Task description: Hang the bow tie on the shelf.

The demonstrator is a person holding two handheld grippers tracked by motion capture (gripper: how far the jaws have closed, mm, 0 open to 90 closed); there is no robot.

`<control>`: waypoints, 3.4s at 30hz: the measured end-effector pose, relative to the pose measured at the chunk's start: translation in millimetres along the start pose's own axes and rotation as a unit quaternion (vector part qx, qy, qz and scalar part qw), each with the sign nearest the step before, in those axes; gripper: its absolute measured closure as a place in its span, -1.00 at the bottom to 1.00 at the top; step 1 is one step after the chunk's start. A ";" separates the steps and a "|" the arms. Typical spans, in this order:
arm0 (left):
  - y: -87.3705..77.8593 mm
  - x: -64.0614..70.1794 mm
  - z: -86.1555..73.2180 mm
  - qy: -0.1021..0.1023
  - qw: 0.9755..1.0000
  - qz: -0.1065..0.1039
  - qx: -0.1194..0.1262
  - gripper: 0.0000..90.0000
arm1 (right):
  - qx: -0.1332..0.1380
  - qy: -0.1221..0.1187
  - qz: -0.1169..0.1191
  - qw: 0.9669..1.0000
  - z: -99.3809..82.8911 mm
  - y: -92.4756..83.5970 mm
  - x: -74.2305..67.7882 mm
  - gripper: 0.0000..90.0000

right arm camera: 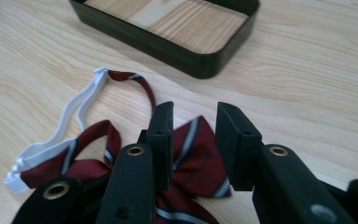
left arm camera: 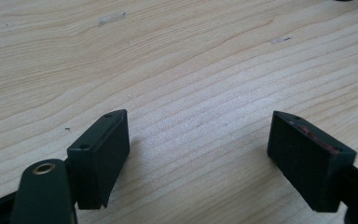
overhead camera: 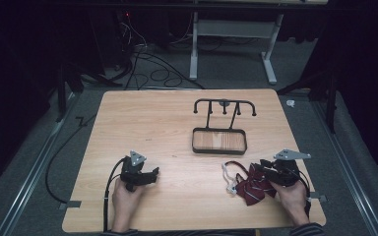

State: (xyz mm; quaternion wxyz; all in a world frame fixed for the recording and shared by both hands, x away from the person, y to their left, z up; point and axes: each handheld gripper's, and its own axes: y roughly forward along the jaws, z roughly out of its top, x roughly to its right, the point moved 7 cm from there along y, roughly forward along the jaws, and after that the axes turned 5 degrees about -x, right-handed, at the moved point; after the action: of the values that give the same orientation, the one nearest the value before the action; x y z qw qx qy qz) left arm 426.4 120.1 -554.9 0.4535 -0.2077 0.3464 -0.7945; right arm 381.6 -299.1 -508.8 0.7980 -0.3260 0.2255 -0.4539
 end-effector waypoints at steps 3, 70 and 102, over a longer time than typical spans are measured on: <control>0.0 0.0 0.0 0.000 1.000 0.000 0.000 -0.53 | -0.004 -0.004 0.008 1.000 4.1 3.9 -5.4 0.55; -0.1 0.1 -0.1 0.000 1.000 0.000 0.000 -0.53 | -0.049 -0.058 0.027 0.997 36.3 38.9 -34.2 1.00; 0.0 0.0 -0.1 0.000 1.000 0.000 0.000 -0.53 | 0.043 -0.123 -0.008 0.991 94.1 -30.0 -48.0 1.00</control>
State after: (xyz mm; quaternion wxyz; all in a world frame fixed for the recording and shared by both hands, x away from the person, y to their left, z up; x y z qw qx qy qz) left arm 426.3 120.1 -554.9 0.4535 -0.2074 0.3467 -0.7944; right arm 402.6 -238.8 -419.4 0.8293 -0.3469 0.1032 -0.4258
